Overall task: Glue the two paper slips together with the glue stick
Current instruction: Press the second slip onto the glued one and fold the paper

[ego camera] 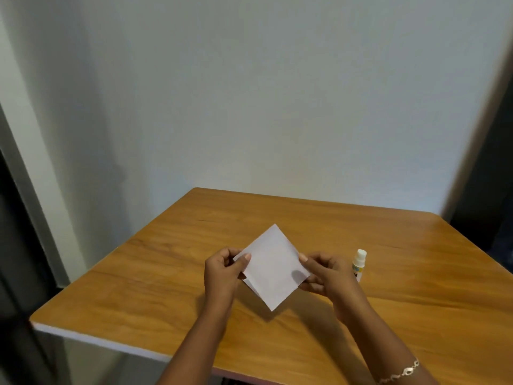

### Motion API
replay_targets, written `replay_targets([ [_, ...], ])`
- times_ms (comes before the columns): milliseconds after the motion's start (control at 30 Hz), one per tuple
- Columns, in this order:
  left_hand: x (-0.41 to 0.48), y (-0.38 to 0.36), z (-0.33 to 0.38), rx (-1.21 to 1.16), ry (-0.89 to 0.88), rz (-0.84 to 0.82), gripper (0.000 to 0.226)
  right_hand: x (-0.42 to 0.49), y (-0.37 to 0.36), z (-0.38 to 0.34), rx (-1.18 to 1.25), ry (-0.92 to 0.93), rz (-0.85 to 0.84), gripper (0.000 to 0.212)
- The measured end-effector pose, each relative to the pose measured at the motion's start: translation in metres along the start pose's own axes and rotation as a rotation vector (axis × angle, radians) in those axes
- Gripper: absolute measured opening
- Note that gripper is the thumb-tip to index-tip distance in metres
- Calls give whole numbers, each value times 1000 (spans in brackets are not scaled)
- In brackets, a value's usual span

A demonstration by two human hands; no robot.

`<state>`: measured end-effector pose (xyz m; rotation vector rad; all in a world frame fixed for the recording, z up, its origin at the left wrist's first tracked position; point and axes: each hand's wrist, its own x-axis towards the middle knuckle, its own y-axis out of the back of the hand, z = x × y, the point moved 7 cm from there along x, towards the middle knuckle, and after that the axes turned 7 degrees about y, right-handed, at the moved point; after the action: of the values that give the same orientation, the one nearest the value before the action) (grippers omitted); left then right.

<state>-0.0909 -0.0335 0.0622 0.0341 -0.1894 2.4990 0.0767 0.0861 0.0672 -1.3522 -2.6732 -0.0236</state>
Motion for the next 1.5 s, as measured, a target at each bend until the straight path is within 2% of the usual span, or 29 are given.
replay_targets([
  [67, -2, 2, -6, -6, 25, 16, 9, 0, -2, 8, 2, -4, 19, 7],
  [300, -1, -2, -14, 28, 77, 9, 13, -1, 8, 36, 78, -94, 197, 6],
  [400, 16, 11, -9, 104, 54, 126, 16, -2, 15, 42, 32, -60, 235, 9],
  [467, 32, 12, -6, 304, 13, 160, 9, -2, 17, 42, -10, -39, 233, 9],
  [600, 58, -16, -14, 795, 10, 32, 16, -1, 16, 43, -80, -15, 209, 12],
  [667, 64, -32, -21, 977, 39, -31, 22, -1, 15, 44, -101, 1, 196, 13],
  [767, 67, -50, -29, 1254, 73, -98, 18, 0, 15, 47, -117, 8, 181, 16],
  [833, 67, -55, -31, 1330, 110, -120, 15, 0, 15, 47, -126, 9, 178, 16],
  [900, 68, -57, -34, 1322, 167, -131, 6, 1, 16, 48, -127, 13, 174, 17],
  [967, 67, -57, -35, 1310, 192, -141, 8, 1, 15, 49, -122, 13, 164, 17],
  [1133, 60, -54, -31, 1229, 118, -154, 6, 1, 15, 49, -88, 6, 153, 16],
  [1233, 56, -46, -28, 936, 53, -87, 15, 0, 15, 47, -60, 20, 153, 14],
  [1300, 52, -40, -28, 675, 35, -70, 9, 0, 16, 47, -37, 28, 169, 11],
  [1400, 42, -31, -36, 290, 95, -66, 17, 0, 17, 46, -6, 29, 203, 8],
  [1500, 31, -30, -43, 55, 170, -114, 19, 3, 15, 38, 1, 82, 206, 9],
])
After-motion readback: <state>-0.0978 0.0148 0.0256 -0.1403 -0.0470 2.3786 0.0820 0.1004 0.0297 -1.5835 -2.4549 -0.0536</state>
